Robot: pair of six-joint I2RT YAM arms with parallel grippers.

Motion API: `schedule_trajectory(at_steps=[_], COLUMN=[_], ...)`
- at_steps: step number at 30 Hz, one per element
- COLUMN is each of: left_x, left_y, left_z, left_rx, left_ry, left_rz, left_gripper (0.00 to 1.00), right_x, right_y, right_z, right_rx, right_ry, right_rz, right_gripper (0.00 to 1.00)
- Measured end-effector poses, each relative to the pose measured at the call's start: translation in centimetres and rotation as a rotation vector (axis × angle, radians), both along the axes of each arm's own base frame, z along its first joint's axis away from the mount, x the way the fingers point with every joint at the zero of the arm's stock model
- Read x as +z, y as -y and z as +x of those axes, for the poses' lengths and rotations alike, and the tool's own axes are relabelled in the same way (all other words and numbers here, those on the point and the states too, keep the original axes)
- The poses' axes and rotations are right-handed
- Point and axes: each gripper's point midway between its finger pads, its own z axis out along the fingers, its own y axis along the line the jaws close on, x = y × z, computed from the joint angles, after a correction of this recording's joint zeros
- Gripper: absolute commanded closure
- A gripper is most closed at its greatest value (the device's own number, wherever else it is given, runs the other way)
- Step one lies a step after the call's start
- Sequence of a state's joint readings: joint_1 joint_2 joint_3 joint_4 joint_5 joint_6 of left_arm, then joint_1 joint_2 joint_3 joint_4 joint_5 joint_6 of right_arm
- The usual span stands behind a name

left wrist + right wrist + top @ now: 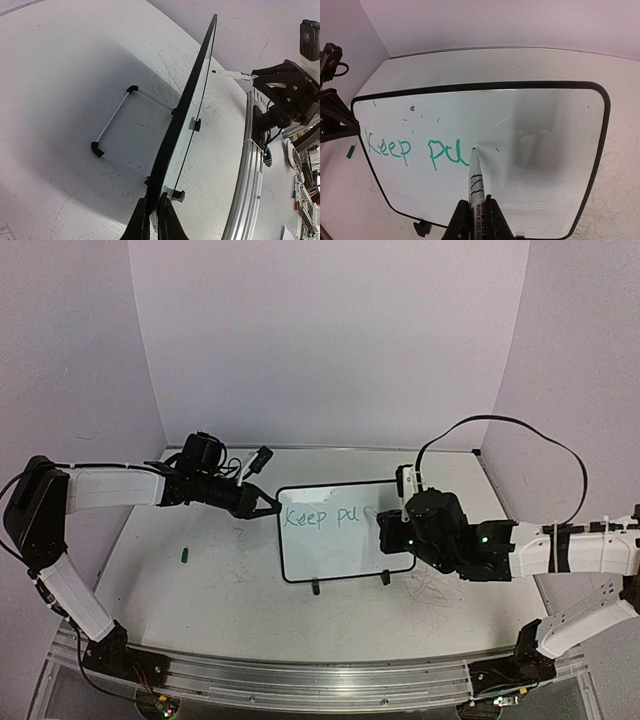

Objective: Write a sentence on the whiteboard

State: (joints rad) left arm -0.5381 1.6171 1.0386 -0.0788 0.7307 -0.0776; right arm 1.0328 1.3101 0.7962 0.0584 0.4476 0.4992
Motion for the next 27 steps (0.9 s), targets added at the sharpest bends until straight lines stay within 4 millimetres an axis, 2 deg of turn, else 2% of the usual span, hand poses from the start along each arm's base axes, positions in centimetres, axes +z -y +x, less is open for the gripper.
schedule_trajectory(at_steps=[27], left_x=[0.02], left_y=[0.00], left_z=[0.00], left_rx=[0.000], left_ry=[0.001], left_rz=[0.000], left_gripper=[1.00], right_x=[-0.40], right_y=[-0.94], right_z=[0.93], right_rx=[-0.026], right_ry=[-0.001], right_rz=[-0.021], right_gripper=[1.00])
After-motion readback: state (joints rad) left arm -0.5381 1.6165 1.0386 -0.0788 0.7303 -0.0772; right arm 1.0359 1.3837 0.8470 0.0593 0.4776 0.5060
